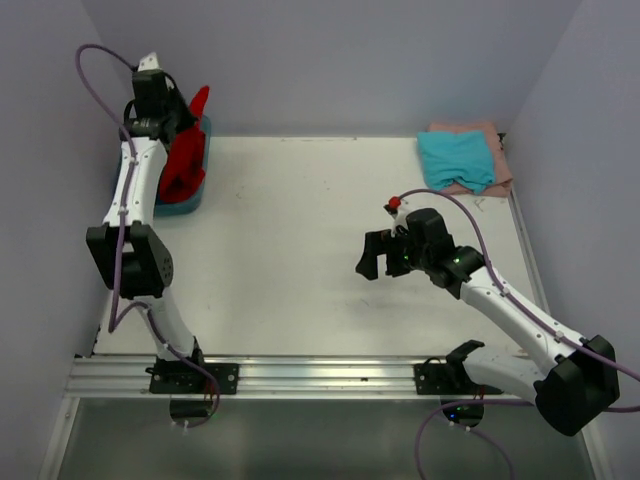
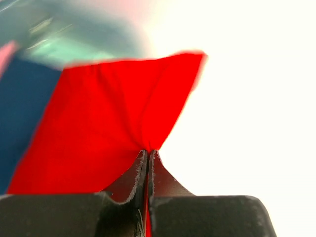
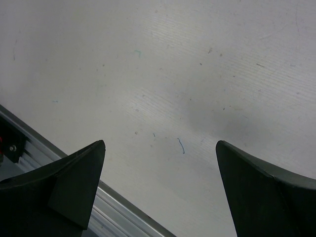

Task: Fold and stack the t-shirts
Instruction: Grab crumpled tshirt from bin with the left arm, then move the tshirt to the center of the board

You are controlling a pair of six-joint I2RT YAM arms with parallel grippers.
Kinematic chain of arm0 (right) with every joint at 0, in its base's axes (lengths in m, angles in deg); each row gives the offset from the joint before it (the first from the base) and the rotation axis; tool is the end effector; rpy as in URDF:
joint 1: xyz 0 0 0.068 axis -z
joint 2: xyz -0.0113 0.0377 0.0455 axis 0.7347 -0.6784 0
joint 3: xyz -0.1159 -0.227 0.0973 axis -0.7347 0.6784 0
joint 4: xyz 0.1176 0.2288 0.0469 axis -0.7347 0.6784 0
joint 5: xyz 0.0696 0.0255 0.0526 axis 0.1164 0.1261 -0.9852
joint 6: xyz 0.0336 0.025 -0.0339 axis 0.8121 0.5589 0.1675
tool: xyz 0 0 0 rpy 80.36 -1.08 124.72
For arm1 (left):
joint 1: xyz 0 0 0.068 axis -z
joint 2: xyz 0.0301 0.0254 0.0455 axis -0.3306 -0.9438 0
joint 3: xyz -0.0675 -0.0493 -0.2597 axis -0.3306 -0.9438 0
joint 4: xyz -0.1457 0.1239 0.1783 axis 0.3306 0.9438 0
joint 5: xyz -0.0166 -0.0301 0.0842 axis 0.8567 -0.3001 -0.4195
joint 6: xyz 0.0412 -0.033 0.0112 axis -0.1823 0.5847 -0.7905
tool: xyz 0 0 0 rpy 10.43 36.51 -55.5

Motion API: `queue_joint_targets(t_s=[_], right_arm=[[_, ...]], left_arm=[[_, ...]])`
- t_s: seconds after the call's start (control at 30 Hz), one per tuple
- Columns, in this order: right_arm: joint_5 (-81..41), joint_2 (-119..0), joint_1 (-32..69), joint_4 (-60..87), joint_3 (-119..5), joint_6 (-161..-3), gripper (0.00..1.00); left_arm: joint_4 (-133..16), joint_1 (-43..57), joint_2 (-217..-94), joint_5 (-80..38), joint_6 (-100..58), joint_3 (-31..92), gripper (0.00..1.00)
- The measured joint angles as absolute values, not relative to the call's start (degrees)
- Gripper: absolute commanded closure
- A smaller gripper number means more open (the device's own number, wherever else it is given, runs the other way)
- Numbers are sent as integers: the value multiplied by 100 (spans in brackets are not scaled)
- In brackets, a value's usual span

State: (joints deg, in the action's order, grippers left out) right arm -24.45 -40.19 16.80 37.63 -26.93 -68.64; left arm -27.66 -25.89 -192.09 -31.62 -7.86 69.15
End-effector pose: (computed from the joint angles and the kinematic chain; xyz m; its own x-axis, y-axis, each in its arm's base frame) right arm 0.1941 0.1228 0.2636 -0.7489 -0.0472 -0.6610 -0.3952 0.8325 0.3884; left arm 0.4591 0.0543 0.3554 -0.3881 -0.4726 -0.7912 -0.3450 0.8706 -0.3508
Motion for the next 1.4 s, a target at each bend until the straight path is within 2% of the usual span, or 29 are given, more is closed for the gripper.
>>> queue_joint_targets(t_s=[0.17,0.37,0.6,0.83,0.93,1.13,1.27,1.4], right_arm=[[-2090,-3988,1680,3754,-2682,-6781,1],[-1155,-3663,1680,3763,-2524,-6383,1],[139,-3418,1680,3956,-2417,-5821,1],[795,-3274,1680,4242,-2417,-5532,1],[924,-3138,1680,4262,-2417,-5502,1],[941,-3075,1680,4275,-2424,-5489,1],[884,-3075,1680,4268,-2435,-5480,1],[871,-3070,1680,4251,-2481,-5491,1]], left_arm=[[-3028,-1566,-17716,-1835,-308,6906,100],[-4031,-1265,-16291,-235,709,6543,100],[-6294,-1208,-14560,560,2510,4572,100],[-6663,-1206,-13126,558,2966,1588,100],[-6171,-1204,-13240,532,2767,880,100],[-5330,-1204,-13968,342,2053,841,100],[-5349,-1018,-15043,460,1574,1127,100],[-5332,-345,-16269,479,1058,1505,100]])
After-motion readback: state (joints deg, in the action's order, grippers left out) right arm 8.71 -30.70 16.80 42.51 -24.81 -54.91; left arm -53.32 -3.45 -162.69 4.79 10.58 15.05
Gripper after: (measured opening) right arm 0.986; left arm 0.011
